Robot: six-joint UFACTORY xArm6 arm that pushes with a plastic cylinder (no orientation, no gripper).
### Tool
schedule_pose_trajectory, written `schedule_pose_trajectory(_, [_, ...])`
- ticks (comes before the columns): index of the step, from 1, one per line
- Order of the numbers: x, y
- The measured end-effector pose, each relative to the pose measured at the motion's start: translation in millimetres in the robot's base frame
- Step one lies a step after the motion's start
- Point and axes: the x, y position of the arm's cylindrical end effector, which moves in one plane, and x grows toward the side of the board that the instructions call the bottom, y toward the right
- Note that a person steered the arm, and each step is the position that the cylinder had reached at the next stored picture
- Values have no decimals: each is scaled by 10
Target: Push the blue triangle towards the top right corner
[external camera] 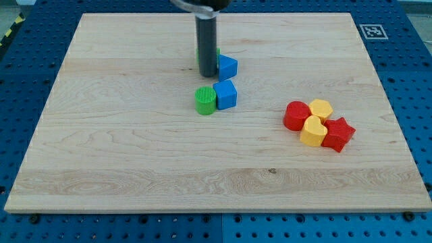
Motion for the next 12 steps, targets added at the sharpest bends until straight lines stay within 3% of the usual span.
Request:
schedule_pose_trajectory(3, [228,607])
schedule_pose_trajectory(7, [-138,1858])
schedule_pose_trajectory(9, [-565,1994])
schedule_pose_trajectory(12, [-764,1812])
